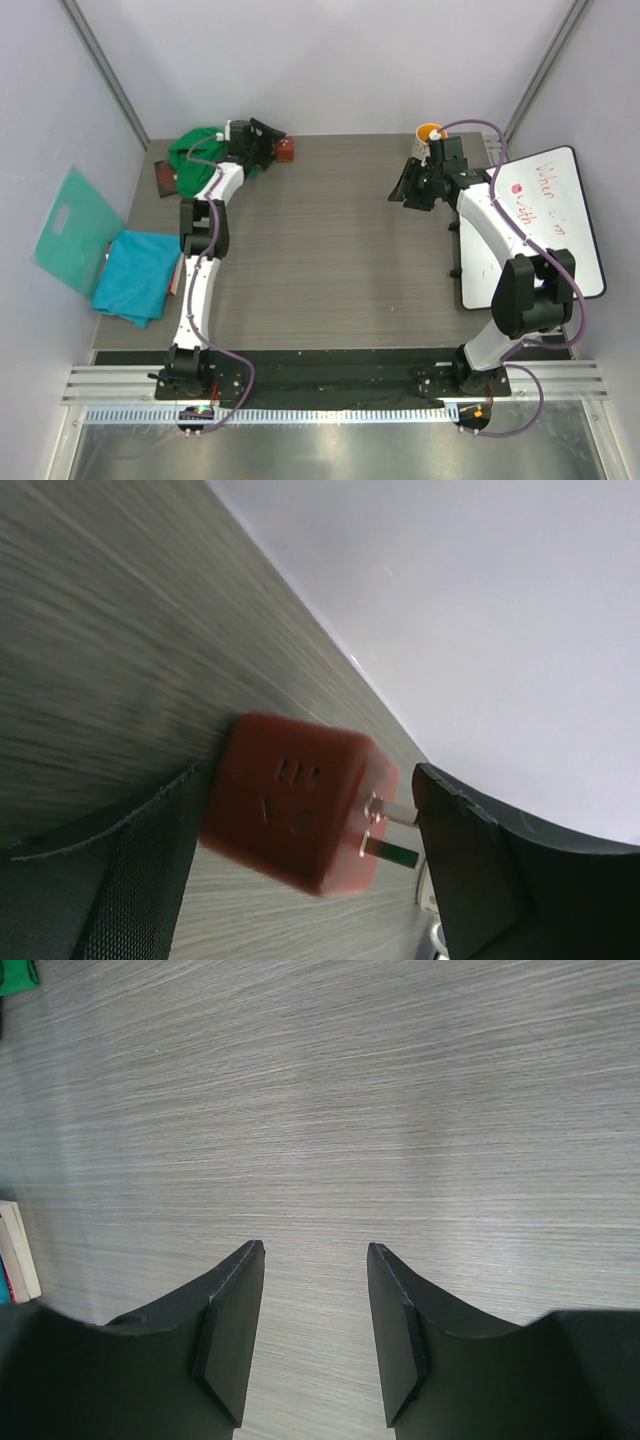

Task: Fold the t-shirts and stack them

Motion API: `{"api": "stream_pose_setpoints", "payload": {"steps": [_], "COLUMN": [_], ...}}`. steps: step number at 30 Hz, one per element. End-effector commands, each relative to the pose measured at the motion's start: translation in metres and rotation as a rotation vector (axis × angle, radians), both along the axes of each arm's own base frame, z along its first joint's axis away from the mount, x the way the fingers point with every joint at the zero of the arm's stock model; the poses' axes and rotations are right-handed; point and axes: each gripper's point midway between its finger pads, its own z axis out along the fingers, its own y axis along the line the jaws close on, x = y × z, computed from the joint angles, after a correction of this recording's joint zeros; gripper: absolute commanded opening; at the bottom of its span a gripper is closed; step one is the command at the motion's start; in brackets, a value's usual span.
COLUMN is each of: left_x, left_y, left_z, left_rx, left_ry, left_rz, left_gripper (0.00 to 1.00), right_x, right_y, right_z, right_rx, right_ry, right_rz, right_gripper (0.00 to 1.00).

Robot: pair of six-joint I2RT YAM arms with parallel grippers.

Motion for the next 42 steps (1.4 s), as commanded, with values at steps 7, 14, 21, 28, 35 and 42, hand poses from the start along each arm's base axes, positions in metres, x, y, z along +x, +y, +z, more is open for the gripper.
{"api": "stream_pose_setpoints", "payload": {"steps": [7, 14, 21, 28, 35, 42], "left_x": [-0.001, -0.005, -0.022, -0.040, -0.063, -0.059], "left_y": [-0.054, -0.092, -0.156, -0.223, -0.259, -0.238], "left_z": [-0.011, -0.018, -0.036, -0.035, -0.030, -0.014], "left_rx": [-0.026, -0.042, -0.098, -0.193, -0.220, -0.225], "left_ry": [-0.062, -0.082, -0.066, -0.087, -0.075, -0.075], "left_rz": [-0.059, -0.094, -0.115, -0.128, -0.164, -0.158], "left_gripper": [0.85, 0.84, 0.79, 0.81, 0.81, 0.85], "right_x": [-0.014, -0.022, -0.029, -0.038, -0.050, -0.053], "right_y": [-0.002, -0.001, 0.000, -0.002, -0.005, -0.005], "right_z": [-0.002, -0.005, -0.002, 0.001, -0.004, -0.002], "right_rx": [0.020, 0.037, 0.055, 0.061, 0.058, 0.061], "right_ry": [0.024, 0.039, 0.035, 0.023, 0.014, -0.003], "right_rz": [0.009, 0.002, -0.001, -0.005, -0.015, -0.004], "right_gripper": [0.51, 0.50, 0.44, 0.45, 0.45, 0.46]}}
